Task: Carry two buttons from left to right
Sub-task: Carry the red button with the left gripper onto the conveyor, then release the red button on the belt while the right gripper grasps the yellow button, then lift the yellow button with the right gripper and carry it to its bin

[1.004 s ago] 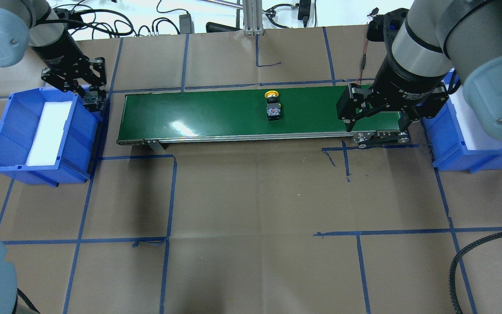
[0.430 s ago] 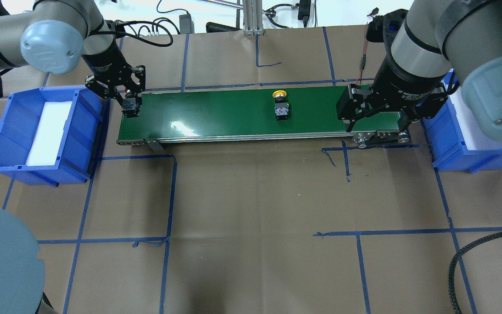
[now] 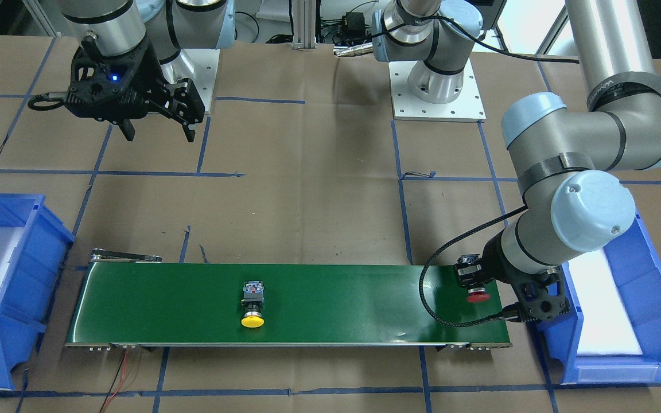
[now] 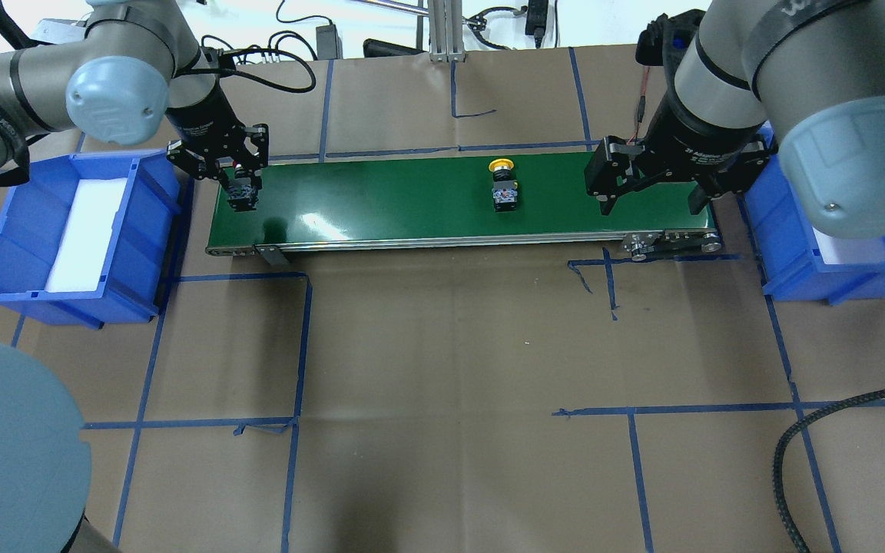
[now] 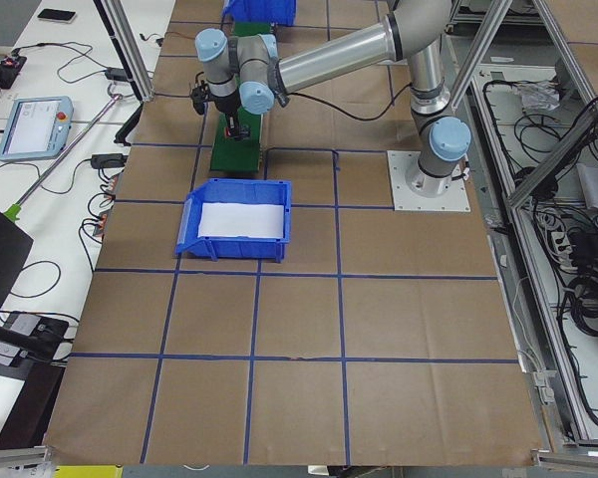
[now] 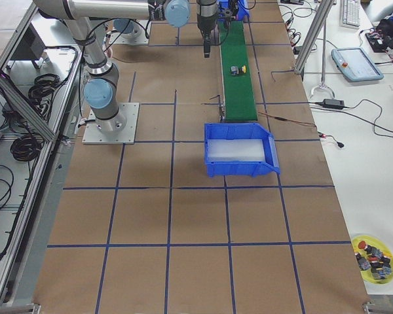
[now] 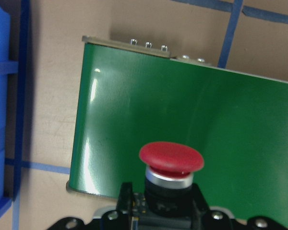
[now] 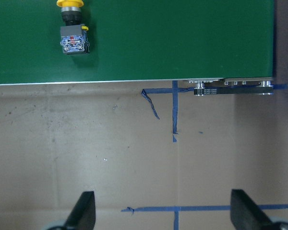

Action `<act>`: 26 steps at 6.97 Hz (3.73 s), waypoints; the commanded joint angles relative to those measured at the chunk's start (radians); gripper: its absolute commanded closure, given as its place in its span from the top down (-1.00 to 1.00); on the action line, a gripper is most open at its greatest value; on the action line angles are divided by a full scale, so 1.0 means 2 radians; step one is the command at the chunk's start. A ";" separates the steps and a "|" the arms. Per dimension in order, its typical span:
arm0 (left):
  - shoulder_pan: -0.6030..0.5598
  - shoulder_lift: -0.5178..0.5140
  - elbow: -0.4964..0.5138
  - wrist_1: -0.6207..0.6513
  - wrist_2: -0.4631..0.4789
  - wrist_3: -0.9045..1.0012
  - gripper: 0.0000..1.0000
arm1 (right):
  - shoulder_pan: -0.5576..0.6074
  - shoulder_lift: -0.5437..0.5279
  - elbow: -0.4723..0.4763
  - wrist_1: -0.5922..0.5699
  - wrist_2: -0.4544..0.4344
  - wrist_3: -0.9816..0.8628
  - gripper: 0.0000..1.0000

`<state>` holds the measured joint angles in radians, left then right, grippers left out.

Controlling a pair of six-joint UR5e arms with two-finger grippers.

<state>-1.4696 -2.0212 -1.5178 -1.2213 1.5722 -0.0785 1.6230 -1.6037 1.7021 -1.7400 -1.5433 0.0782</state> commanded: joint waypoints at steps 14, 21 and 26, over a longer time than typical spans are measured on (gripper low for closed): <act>-0.034 0.193 0.003 -0.169 0.002 -0.001 1.00 | -0.010 0.258 -0.101 -0.136 0.004 0.010 0.99; -0.038 0.208 -0.015 -0.167 0.004 0.005 1.00 | -0.011 0.275 -0.100 -0.135 -0.003 0.001 -0.90; -0.038 0.207 -0.013 -0.166 -0.001 0.004 1.00 | -0.189 0.159 -0.132 -0.027 -0.034 -0.142 -0.92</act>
<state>-1.5458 -1.6072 -1.5464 -1.5535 1.5711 -0.0699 1.3374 -1.2413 1.4520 -1.8289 -1.6135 -0.1226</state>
